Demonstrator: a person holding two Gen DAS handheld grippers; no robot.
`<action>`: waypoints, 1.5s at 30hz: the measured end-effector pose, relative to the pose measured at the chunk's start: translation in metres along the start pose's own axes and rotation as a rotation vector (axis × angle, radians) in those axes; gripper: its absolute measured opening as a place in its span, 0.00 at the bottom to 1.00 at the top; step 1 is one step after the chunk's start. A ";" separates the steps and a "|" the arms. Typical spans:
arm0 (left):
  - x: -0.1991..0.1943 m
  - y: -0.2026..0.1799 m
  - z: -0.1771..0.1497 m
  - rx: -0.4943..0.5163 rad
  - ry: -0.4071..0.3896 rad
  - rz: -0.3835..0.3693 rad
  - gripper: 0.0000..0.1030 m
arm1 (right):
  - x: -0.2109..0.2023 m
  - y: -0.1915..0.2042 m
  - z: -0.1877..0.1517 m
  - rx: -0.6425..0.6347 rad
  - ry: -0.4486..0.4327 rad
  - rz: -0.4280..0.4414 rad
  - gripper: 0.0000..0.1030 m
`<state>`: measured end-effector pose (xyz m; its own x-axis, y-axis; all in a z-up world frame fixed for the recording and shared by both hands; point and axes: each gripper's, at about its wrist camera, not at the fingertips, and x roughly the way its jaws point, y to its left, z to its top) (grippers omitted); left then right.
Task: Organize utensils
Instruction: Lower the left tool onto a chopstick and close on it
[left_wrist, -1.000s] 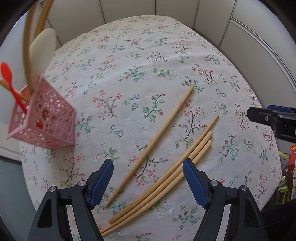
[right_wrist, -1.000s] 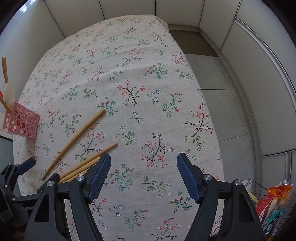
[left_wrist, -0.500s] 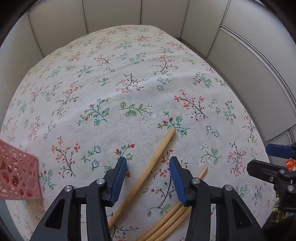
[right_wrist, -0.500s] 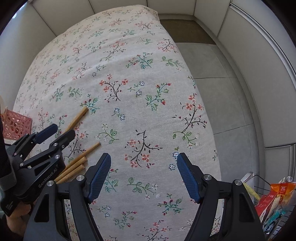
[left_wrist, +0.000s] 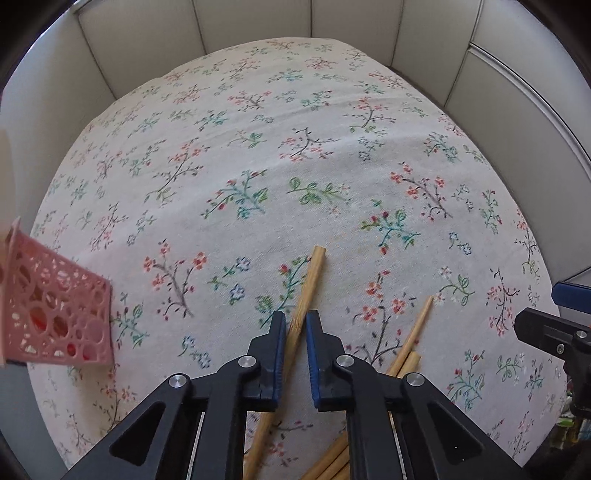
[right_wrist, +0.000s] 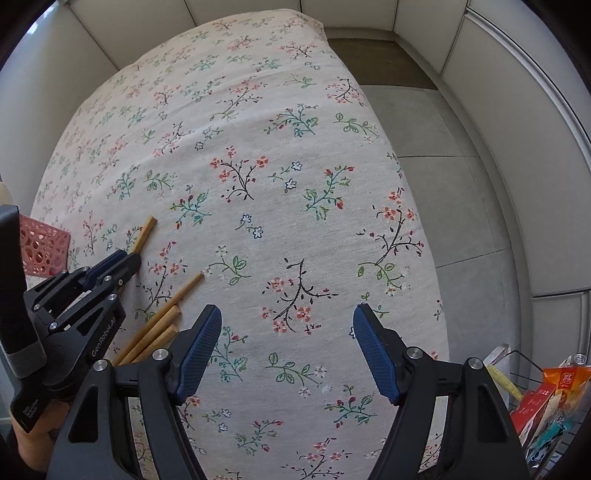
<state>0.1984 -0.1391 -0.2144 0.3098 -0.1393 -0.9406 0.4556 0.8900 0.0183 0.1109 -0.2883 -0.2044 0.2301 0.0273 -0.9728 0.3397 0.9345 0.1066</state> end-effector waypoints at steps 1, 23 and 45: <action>-0.001 0.004 -0.003 -0.007 0.010 -0.001 0.10 | 0.001 0.003 0.000 -0.005 0.000 -0.002 0.74; -0.007 0.013 -0.009 0.006 -0.029 0.008 0.08 | 0.010 0.027 0.001 -0.050 0.018 -0.002 0.74; -0.070 0.056 -0.031 -0.076 -0.167 -0.042 0.07 | 0.050 0.073 0.017 -0.010 0.074 0.147 0.40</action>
<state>0.1762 -0.0664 -0.1580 0.4290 -0.2415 -0.8704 0.4086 0.9113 -0.0514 0.1626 -0.2242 -0.2421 0.2085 0.1903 -0.9593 0.2982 0.9218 0.2477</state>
